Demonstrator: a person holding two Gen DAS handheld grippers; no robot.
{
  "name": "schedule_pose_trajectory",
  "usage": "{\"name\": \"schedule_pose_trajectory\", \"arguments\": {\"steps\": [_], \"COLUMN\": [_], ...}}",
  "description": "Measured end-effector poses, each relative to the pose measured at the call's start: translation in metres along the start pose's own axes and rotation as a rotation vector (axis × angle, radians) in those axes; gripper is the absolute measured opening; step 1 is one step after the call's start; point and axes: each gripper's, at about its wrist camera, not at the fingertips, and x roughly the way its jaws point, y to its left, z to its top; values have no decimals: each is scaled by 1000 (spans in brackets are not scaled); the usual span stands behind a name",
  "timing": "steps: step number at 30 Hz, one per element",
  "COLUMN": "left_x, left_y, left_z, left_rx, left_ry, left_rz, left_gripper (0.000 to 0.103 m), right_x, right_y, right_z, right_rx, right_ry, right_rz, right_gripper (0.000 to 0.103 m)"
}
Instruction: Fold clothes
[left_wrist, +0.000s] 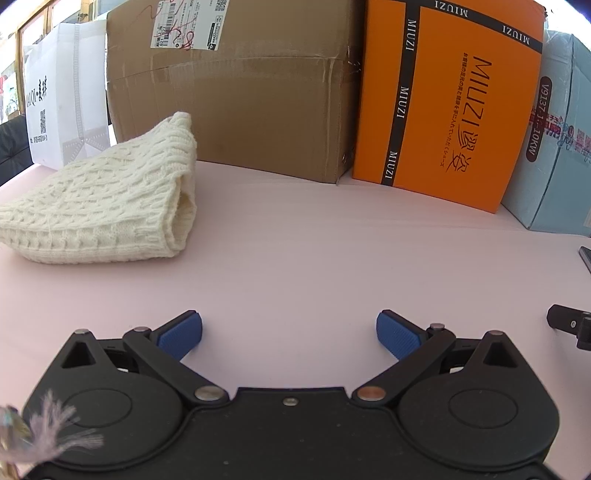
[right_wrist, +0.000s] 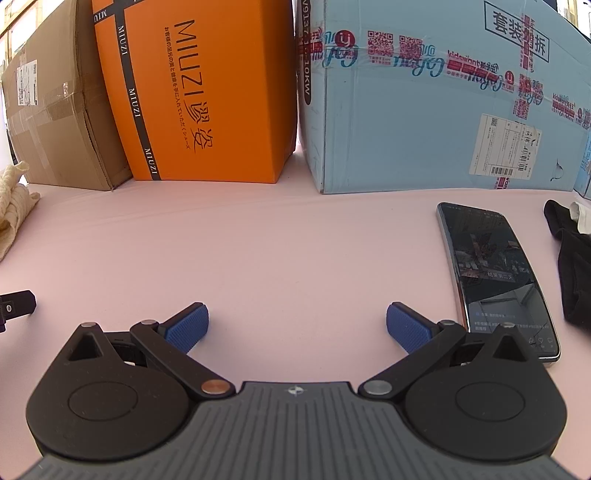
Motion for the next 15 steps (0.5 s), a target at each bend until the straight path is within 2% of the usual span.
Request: {"name": "schedule_pose_trajectory", "arguments": {"steps": [15], "left_x": [-2], "left_y": [1], "left_z": [-1], "left_rx": [-8], "left_ry": [-6], "left_rz": [-8], "left_gripper": [103], "right_x": [1], "right_y": [0], "right_z": [0], "right_rx": [-2], "right_ry": [0], "right_rz": [-1], "right_gripper": [103]}}
